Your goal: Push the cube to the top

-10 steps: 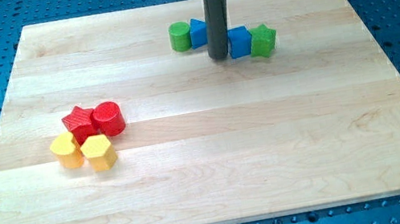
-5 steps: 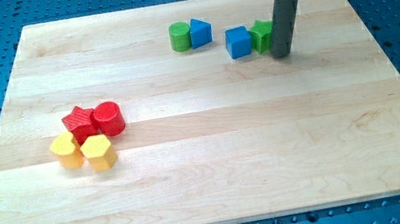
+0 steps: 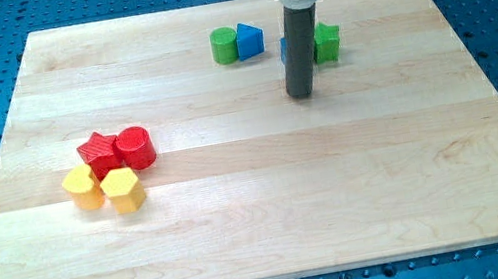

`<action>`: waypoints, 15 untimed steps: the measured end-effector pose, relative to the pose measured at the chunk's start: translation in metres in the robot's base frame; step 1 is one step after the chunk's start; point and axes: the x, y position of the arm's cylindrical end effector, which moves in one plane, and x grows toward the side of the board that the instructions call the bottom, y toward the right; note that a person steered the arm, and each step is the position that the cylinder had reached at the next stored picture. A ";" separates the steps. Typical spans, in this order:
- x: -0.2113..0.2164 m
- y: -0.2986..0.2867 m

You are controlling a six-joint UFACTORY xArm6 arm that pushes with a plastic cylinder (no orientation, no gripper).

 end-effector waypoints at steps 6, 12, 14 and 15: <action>-0.005 0.039; -0.052 0.010; -0.077 0.010; -0.081 0.010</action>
